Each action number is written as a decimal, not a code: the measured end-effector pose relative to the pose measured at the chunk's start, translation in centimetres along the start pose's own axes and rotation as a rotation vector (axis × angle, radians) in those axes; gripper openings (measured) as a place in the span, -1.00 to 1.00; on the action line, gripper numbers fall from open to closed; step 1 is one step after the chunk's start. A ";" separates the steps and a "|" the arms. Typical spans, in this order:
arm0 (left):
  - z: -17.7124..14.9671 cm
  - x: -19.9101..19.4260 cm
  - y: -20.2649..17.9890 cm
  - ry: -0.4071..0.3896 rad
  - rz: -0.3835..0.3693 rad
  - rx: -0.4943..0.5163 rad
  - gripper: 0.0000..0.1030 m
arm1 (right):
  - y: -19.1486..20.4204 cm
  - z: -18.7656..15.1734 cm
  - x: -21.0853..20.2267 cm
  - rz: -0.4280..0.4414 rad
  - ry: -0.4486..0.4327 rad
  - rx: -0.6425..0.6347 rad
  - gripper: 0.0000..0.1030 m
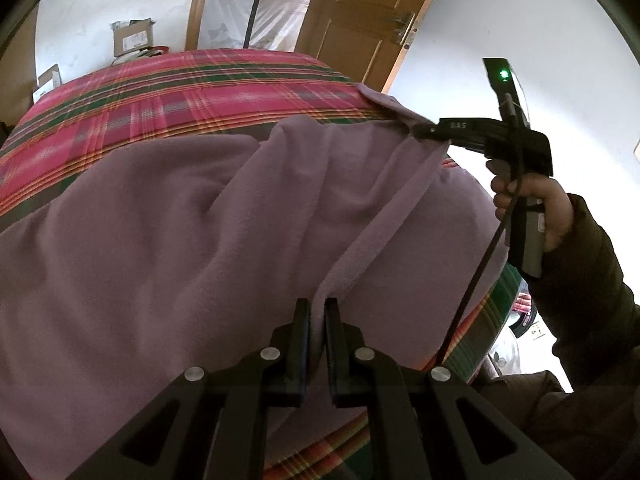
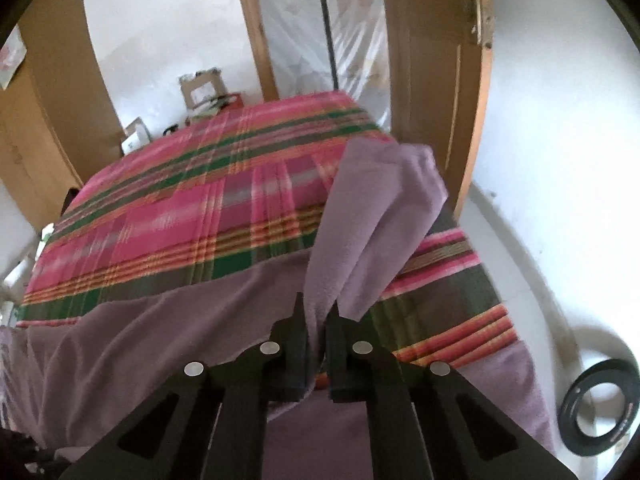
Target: Fold clothes
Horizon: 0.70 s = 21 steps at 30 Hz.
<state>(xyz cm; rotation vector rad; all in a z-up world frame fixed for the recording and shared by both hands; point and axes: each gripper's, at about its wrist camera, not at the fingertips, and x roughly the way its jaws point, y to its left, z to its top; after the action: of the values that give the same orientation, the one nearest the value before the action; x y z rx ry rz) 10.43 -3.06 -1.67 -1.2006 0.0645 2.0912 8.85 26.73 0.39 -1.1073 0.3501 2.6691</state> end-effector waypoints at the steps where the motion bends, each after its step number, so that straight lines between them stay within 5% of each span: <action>1: 0.0 -0.1 0.0 -0.005 -0.001 -0.003 -0.86 | -0.1 0.1 -0.3 0.002 -0.016 0.006 -0.90; 11: 0.1 -2.8 -0.6 -0.102 -0.031 0.001 -0.89 | -0.5 -0.2 -6.7 0.009 -0.209 0.017 -0.90; 21: -0.7 -3.8 -1.7 -0.109 -0.046 0.041 -0.89 | -0.8 -3.4 -12.5 -0.071 -0.330 -0.011 -0.90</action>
<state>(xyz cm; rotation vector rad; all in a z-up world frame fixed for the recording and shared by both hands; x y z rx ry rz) 13.16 -4.20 1.35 -1.0523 0.0284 2.1010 19.87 24.96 6.90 -0.6502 0.2298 2.7277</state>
